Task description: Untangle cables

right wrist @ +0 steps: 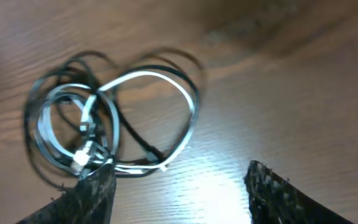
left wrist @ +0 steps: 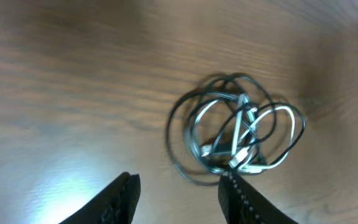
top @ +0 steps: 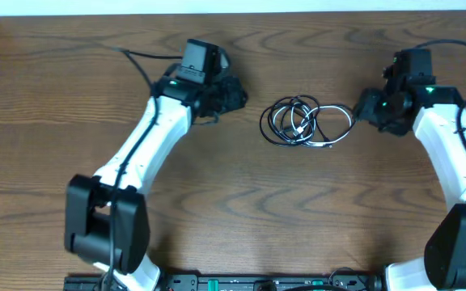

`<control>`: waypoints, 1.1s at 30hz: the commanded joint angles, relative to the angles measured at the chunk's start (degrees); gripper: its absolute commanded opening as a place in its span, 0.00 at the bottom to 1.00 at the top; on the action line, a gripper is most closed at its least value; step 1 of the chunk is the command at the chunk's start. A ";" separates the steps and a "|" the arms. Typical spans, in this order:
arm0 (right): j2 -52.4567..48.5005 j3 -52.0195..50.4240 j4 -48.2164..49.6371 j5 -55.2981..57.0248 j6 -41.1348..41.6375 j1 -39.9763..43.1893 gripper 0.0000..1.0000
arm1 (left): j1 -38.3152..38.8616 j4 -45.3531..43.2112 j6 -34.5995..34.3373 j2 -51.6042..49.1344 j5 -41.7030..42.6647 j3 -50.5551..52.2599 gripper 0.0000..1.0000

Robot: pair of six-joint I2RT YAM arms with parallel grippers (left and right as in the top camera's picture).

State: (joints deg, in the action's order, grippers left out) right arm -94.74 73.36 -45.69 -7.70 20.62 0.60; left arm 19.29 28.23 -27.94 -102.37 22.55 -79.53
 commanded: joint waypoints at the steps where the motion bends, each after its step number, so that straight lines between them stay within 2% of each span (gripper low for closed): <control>1: 1.70 2.40 1.05 -3.65 -4.00 0.07 0.65 | 3.17 -6.64 -3.02 -4.85 1.53 -0.20 0.46; 6: 1.70 2.40 1.14 -3.61 -4.00 0.13 0.65 | 8.07 -18.49 -3.04 -11.80 1.51 -0.20 0.46; 10: 1.70 2.40 1.09 -3.63 -4.00 0.11 0.66 | 11.54 -23.80 -3.04 -16.74 1.44 -0.20 0.45; 20: 1.70 2.38 1.07 -3.63 -4.02 0.00 0.66 | 13.22 -23.54 -3.02 -20.65 0.59 -0.20 0.38; 25: 1.70 2.38 1.09 -3.63 -4.02 -0.07 0.65 | 14.08 -19.32 -3.02 -20.96 -6.40 -0.20 0.37; 28: 1.68 2.38 1.11 -3.63 -4.02 -0.07 0.66 | 15.47 -19.56 -3.02 -21.66 -6.97 -0.20 0.37; 31: 1.68 2.38 1.11 -3.65 -4.00 -0.74 0.66 | 16.98 -19.32 -2.99 -21.73 -6.99 -0.20 0.29; 33: 1.68 2.38 1.22 -3.65 -4.00 -1.51 0.66 | 17.29 -19.32 -2.99 -21.73 -7.26 -0.20 0.08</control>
State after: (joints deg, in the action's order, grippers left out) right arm -94.32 74.83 -44.66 -10.90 17.34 0.36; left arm 35.70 8.62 -31.42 -122.52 16.97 -79.50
